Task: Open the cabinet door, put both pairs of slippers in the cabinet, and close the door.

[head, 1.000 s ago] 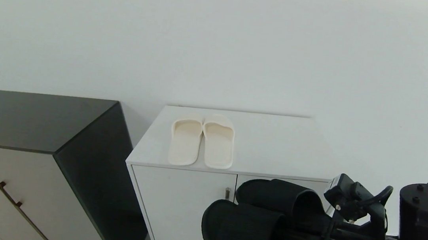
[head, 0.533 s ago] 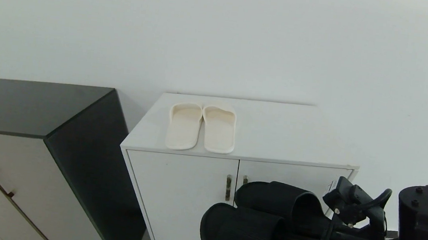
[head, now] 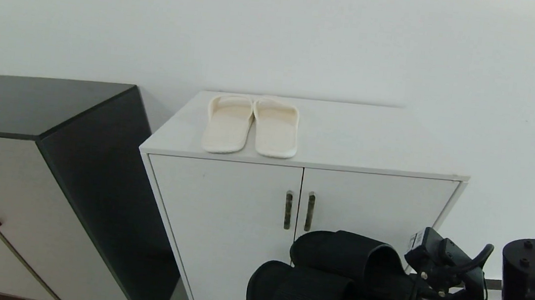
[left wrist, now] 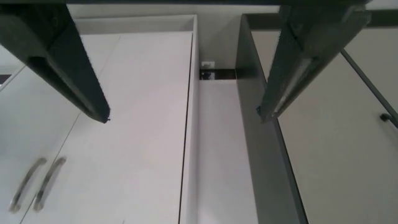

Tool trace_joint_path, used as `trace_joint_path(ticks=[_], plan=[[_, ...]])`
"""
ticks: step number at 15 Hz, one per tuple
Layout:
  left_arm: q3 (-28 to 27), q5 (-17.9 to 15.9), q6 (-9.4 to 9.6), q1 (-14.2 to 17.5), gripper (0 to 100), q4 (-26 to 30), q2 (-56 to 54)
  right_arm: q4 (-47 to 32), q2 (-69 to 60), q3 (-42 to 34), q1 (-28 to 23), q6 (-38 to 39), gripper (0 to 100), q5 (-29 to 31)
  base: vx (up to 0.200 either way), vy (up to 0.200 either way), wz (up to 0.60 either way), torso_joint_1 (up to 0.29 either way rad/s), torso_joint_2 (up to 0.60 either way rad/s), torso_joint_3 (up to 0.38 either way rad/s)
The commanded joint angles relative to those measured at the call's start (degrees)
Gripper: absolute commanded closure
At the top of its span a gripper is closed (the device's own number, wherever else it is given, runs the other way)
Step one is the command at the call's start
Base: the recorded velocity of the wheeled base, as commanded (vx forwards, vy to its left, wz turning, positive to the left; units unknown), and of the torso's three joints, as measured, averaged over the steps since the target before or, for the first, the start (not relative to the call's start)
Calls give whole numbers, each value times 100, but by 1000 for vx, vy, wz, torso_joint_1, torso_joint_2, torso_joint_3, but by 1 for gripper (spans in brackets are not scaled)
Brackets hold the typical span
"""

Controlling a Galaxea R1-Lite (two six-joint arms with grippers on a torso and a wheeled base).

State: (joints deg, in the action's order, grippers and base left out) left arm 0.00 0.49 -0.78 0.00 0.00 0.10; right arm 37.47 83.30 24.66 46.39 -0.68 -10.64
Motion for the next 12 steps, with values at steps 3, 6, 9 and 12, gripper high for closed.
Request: trace_joint_path(ticks=[3,6,9,12], plan=[[0,4,-1,0,0,0,-1,6,2,-40,11,-37,100,-26,0,0,0,-181,489,315],[0,4,-1,0,0,0,-1,6,46,-49,20,-37,100,-34,0,0,0,-162,479,320],[0,-5,-1,0,0,0,-1,6,37,-67,20,-37,100,-34,0,0,0,-137,473,328],[0,-5,-1,0,0,0,-1,6,37,-76,55,-125,100,-26,0,0,0,-119,457,346]])
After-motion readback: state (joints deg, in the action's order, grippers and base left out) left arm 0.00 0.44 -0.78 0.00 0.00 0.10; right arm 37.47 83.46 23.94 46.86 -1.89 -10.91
